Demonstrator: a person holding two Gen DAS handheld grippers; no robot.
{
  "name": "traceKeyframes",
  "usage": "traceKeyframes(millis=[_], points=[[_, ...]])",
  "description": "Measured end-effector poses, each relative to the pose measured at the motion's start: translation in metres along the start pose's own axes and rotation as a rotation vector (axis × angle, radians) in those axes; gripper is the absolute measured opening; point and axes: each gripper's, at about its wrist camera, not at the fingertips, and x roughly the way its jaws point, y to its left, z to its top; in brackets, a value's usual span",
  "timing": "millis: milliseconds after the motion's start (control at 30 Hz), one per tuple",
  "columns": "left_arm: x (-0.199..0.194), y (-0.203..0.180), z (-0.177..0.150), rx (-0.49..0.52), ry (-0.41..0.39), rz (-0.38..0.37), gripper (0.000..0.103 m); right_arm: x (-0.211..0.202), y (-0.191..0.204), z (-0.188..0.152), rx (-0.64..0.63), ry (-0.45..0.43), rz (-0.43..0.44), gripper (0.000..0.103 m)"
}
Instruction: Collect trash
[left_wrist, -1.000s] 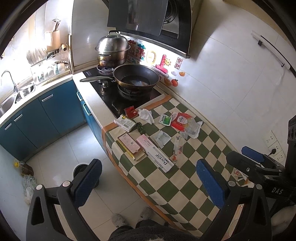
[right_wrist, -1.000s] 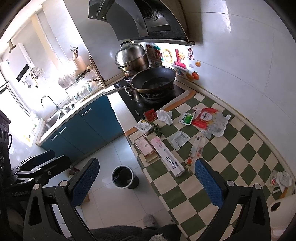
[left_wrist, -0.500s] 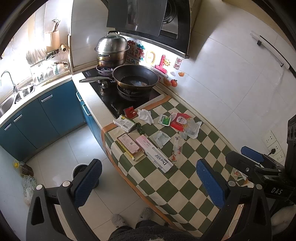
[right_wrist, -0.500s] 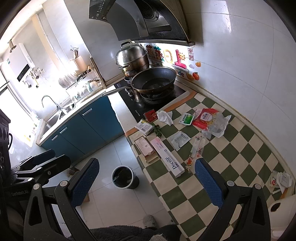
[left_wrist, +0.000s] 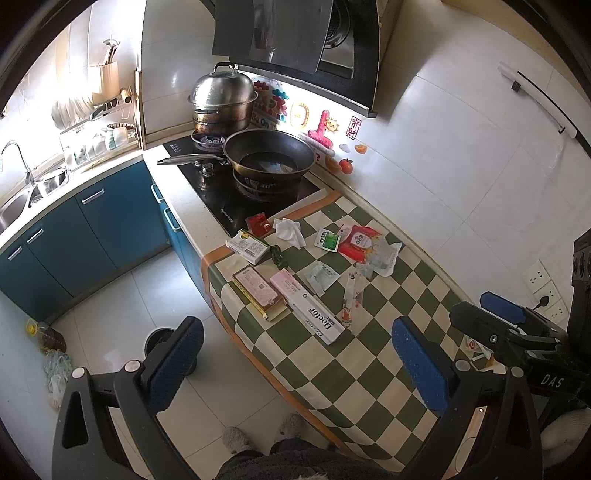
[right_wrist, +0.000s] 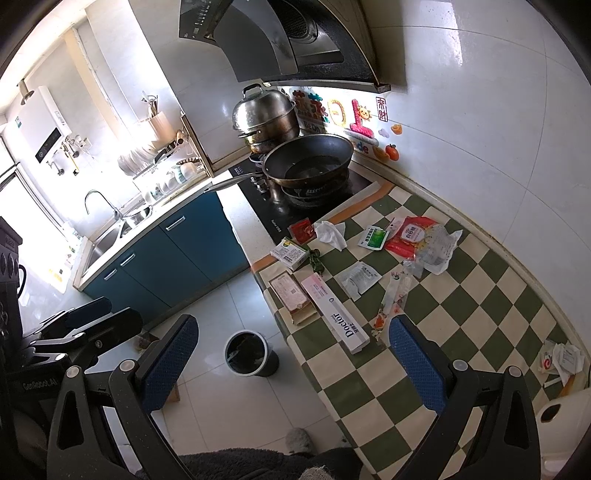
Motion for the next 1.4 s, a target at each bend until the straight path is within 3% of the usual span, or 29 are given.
traceKeyframes(millis=[533, 567, 733, 800, 867, 1033, 1200, 1300, 1367, 1400], points=[[0.006, -0.009, 0.013, 0.016, 0.001, 0.004, 0.103, 0.002, -0.003, 0.0, 0.01, -0.007, -0.013, 0.103], [0.009, -0.006, 0.014, 0.023, -0.01, 0.03, 0.103, 0.003, -0.005, 0.0, 0.02, -0.013, -0.027, 0.103], [0.066, 0.02, 0.025, 0.071, -0.051, 0.342, 0.103, 0.038, -0.013, -0.002, 0.056, -0.005, -0.203, 0.103], [0.101, 0.038, 0.029, 0.063, 0.001, 0.399, 0.103, 0.067, -0.018, -0.005, 0.064, 0.025, -0.266, 0.103], [0.134, 0.055, 0.03, 0.045, 0.066, 0.41, 0.103, 0.102, -0.024, -0.008, 0.073, 0.067, -0.29, 0.103], [0.222, 0.097, 0.02, -0.017, 0.233, 0.459, 0.103, 0.231, -0.039, -0.017, 0.044, 0.235, -0.342, 0.103], [0.3, 0.123, 0.009, -0.112, 0.407, 0.474, 0.103, 0.357, -0.053, -0.03, -0.068, 0.421, -0.334, 0.103], [0.336, 0.127, 0.007, -0.186, 0.49, 0.44, 0.103, 0.404, -0.06, -0.037, -0.129, 0.529, -0.304, 0.095], [0.355, 0.125, 0.008, -0.224, 0.526, 0.405, 0.103, 0.421, -0.062, -0.04, -0.143, 0.568, -0.268, 0.076], [0.366, 0.123, 0.008, -0.249, 0.547, 0.383, 0.103, 0.426, -0.064, -0.04, -0.136, 0.575, -0.241, 0.072]])
